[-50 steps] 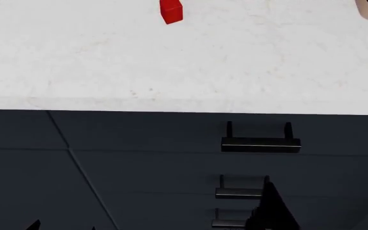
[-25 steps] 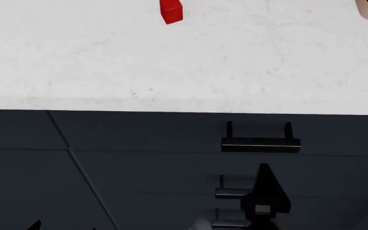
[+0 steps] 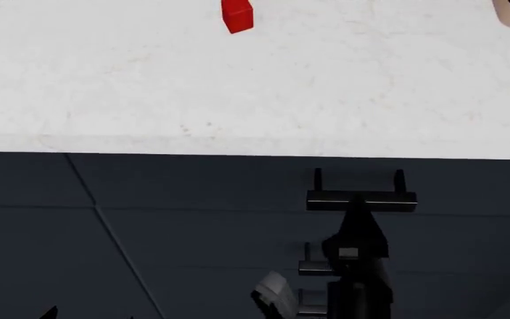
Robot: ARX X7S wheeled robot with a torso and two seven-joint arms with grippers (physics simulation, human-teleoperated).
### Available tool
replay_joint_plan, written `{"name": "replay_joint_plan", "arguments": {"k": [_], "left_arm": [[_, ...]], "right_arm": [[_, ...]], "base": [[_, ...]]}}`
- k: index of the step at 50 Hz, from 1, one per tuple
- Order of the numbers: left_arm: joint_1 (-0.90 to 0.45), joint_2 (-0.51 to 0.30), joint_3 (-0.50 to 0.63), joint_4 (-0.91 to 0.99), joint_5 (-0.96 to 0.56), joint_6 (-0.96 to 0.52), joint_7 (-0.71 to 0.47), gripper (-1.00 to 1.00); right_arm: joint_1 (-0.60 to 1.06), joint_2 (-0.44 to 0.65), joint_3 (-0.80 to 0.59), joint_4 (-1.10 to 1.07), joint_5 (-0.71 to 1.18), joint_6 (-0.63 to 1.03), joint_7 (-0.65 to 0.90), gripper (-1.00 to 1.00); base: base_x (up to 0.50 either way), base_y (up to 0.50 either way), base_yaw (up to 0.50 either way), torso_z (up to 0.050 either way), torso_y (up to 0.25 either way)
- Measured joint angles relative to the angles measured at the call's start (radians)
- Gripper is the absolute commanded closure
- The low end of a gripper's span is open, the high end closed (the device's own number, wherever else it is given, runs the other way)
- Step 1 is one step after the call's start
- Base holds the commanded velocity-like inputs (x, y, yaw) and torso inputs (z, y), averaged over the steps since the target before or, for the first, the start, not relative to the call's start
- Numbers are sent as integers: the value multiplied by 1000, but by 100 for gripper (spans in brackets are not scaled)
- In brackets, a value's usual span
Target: Open the right drawer.
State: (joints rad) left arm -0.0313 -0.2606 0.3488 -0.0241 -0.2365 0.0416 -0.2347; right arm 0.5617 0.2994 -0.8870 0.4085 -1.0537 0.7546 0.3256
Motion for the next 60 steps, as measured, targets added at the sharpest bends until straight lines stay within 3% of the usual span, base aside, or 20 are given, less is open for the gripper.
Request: {"name": "replay_joint_plan", "arguments": {"k": [42,43,60], "left_arm": [[-6,-10,20,-12,-5,5,-8,-100],[-6,-10,21,-12,-5,4,-8,-100],[-9,-13,27,-16,-9,6,-10,-100]], "right_arm": [[181,-121,21,414,77,-114,166,-100],[184,-123,22,421,79,-118,169,100],[207,-141,44,461,114,-157,223,100]], "base": [[0,0,0,0,0],[0,0,0,0,0],[1,0,0,0,0]]}}
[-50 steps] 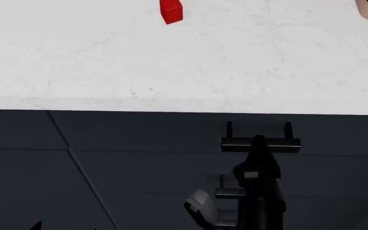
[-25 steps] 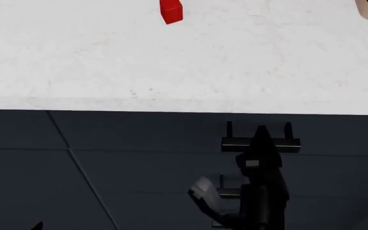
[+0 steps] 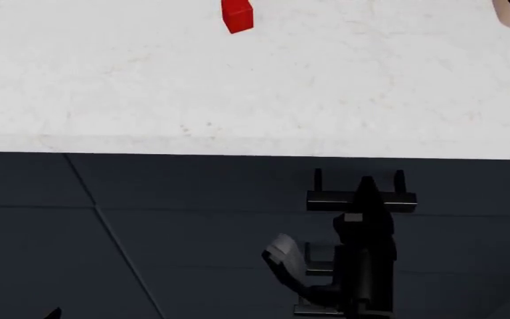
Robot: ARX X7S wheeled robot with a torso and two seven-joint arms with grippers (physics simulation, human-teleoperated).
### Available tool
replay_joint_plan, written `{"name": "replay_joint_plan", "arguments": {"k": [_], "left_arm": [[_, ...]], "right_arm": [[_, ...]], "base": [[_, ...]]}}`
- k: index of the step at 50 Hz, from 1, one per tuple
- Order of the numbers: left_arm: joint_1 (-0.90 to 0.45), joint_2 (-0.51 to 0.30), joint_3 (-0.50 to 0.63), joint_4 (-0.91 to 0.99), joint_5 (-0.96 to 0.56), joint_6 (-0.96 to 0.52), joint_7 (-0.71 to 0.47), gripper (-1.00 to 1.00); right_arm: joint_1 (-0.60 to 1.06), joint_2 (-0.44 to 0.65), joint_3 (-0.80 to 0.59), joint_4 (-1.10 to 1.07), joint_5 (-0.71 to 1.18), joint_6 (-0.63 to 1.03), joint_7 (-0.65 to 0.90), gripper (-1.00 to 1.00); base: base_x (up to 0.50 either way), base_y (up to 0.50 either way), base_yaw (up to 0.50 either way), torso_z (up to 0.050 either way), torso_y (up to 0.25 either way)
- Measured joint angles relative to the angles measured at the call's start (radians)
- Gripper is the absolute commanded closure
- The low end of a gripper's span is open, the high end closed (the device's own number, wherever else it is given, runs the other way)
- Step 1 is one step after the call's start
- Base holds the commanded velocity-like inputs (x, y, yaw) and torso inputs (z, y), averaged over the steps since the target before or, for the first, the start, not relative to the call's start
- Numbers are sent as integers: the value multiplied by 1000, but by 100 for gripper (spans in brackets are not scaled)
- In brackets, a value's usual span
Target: Open the right drawer.
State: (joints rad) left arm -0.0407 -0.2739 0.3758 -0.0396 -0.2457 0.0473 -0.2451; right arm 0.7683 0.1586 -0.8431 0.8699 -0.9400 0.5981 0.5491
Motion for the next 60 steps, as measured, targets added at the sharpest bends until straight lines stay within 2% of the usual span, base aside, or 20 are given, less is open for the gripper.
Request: {"name": "replay_joint_plan", "arguments": {"k": [42,60], "left_arm": [[-2,-10,13,7,-10,3,-9,-100],[-3,-13,19,9,-12,4,-14,-100]], "right_arm": [[-202,185,-64,-473,-89,156,-229,100],[-305,241,-77,-620,-125,220,-254,100]], "base": [[0,0,0,0,0],[-1,0,1,0,1]]}}
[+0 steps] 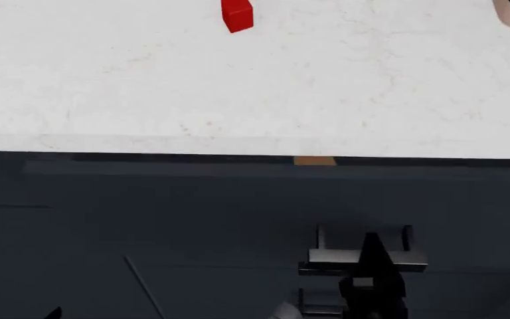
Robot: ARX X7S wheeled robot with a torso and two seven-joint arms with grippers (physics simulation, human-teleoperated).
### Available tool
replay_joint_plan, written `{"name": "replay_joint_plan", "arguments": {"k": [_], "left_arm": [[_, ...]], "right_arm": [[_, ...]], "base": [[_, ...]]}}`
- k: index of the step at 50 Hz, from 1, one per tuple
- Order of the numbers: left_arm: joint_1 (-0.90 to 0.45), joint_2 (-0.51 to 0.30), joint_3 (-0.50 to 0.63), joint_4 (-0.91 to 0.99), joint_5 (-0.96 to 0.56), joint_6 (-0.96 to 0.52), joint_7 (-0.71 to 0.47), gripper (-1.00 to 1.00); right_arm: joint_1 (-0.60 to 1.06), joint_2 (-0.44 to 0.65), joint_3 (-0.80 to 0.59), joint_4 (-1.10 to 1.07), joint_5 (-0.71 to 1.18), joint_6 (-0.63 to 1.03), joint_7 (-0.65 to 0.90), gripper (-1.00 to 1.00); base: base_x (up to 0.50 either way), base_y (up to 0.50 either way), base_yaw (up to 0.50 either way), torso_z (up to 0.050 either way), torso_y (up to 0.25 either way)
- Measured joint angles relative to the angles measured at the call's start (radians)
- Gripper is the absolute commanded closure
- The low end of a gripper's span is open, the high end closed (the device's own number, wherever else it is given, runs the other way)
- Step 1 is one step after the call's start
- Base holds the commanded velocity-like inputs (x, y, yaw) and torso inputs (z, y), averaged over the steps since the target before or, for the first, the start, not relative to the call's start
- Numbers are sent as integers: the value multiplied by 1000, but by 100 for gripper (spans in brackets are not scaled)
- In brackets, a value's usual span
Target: Open the right drawer.
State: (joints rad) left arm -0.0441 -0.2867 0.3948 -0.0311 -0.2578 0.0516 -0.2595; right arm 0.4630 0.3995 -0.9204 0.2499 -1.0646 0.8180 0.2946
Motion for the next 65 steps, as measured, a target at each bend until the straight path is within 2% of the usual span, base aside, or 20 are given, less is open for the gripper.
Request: {"name": "replay_joint_plan", "arguments": {"k": [49,65], "left_arm": [[-2,-10,14,3,-11,6,-9,-100],[-5,-12,19,1,-13,7,-11,-100]], "right_arm": [[-161,84,-43,-211,-140,117,-101,100],[-179,98,-54,-246,-157,136,-132,100]], "base": [[-1,2,2,1,1],[-232,0,0,1,1]]}}
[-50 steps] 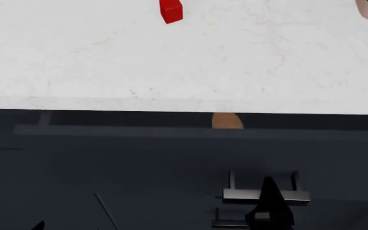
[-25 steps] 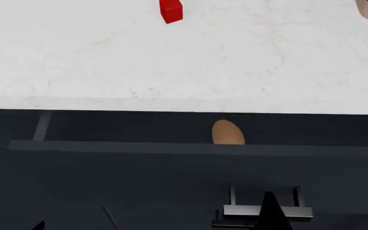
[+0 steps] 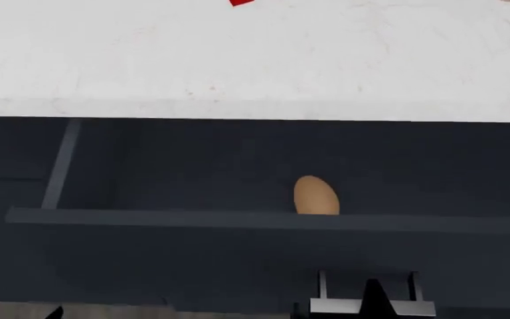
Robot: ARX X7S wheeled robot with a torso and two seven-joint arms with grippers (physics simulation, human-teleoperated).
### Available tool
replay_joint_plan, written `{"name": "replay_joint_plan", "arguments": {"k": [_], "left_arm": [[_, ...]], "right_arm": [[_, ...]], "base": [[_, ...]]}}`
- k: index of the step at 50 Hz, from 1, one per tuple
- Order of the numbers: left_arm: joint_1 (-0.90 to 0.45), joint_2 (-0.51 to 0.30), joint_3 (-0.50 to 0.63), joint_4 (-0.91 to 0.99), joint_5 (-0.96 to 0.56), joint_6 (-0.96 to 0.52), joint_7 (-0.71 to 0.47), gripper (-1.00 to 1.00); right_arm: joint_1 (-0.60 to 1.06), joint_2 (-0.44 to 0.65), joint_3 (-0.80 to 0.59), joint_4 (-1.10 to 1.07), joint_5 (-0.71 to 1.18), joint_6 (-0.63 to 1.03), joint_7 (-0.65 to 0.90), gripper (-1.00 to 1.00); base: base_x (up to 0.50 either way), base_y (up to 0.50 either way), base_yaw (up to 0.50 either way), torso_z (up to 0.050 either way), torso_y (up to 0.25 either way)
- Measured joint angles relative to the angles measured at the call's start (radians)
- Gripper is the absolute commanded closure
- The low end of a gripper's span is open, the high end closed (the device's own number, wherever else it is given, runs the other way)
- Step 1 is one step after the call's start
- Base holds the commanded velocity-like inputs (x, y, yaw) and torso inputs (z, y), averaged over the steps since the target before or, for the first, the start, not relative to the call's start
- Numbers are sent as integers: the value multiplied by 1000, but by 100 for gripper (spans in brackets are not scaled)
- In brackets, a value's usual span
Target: Open the right drawer.
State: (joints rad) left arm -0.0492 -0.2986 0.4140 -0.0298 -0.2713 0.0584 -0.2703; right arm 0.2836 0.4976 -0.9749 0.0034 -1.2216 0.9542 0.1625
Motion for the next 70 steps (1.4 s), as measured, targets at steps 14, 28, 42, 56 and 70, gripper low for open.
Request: {"name": "replay_joint_plan", "arguments": {"k": [14,28,42,56,70], "left_arm": [[1,-3,3,3,-3,1,-3,-100],[0,-6,6,4,-6,2,-7,-100],[-1,-8,9,5,-9,1,-10,-100],[-4,-9,13,-2,-10,5,-12,-100],[-5,-12,16,0,-13,5,-15,-100]], "right_arm": [[-7,0,0,-4,-5,4,-1,100],[-8,-4,2,1,9,2,18,100],[-8,-7,6,6,23,-3,37,100],[-5,-6,6,4,13,-5,24,100],[-4,-7,8,9,16,-10,29,100]], "base": [[-237,0,0,1,1],[-238,0,0,1,1],[-237,0,0,1,1],[-237,0,0,1,1],[-237,0,0,0,1]]}}
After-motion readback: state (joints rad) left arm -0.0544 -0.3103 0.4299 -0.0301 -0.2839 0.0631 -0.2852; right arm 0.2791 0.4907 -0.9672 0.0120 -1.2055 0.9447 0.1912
